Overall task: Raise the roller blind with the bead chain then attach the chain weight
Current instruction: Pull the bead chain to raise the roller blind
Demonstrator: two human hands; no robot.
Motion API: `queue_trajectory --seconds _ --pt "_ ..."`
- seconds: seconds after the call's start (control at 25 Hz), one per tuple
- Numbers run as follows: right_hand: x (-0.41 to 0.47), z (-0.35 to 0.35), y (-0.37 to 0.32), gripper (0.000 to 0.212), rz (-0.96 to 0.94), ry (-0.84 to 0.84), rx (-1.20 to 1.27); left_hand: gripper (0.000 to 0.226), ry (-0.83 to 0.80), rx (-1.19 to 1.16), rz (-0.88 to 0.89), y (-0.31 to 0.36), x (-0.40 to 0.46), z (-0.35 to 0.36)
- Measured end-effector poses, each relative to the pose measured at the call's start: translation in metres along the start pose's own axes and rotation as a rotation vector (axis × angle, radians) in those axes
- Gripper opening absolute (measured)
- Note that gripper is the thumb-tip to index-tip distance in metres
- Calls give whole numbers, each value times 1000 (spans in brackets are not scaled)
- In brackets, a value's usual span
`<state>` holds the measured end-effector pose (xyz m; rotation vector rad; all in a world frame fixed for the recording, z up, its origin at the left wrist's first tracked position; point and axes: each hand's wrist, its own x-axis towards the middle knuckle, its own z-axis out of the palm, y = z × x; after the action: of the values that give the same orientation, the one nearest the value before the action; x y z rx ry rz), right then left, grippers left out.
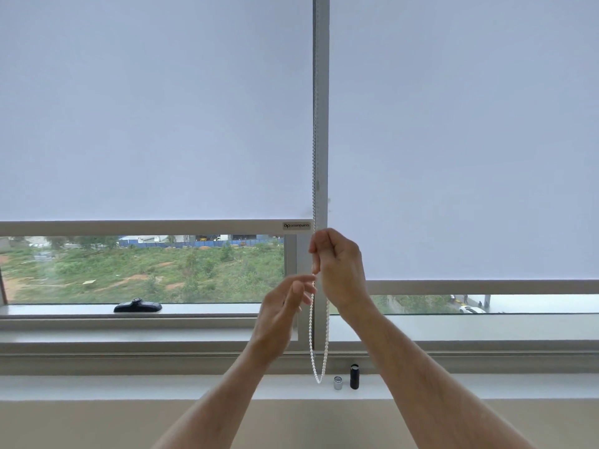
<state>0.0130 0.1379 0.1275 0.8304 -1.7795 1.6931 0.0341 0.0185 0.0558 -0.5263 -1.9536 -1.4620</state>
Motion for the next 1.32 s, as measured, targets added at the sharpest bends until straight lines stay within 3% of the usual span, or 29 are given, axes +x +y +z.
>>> queue_trajectory --seconds 0.12,0.24,0.64,0.8,0.88,1.12,1.32 --pt "-9 -1 11 34 37 -8 -27 36 135 58 12 27 30 -4" --pt "-22 -1 23 33 65 -27 -21 20 160 30 50 60 58 -6" --pt "-38 -16 42 34 136 -214 107 10 194 -99 42 72 69 0" --pt "-10 -24 31 46 138 -14 139 8 158 -96 51 66 60 -2" --pt "11 -22 12 41 115 34 91 8 143 -118 51 64 56 2" --pt "74 -11 -54 31 35 -27 105 16 77 -59 8 49 33 13" --pt "82 -8 -73 37 -26 -61 46 12 32 12 -8 47 27 8"
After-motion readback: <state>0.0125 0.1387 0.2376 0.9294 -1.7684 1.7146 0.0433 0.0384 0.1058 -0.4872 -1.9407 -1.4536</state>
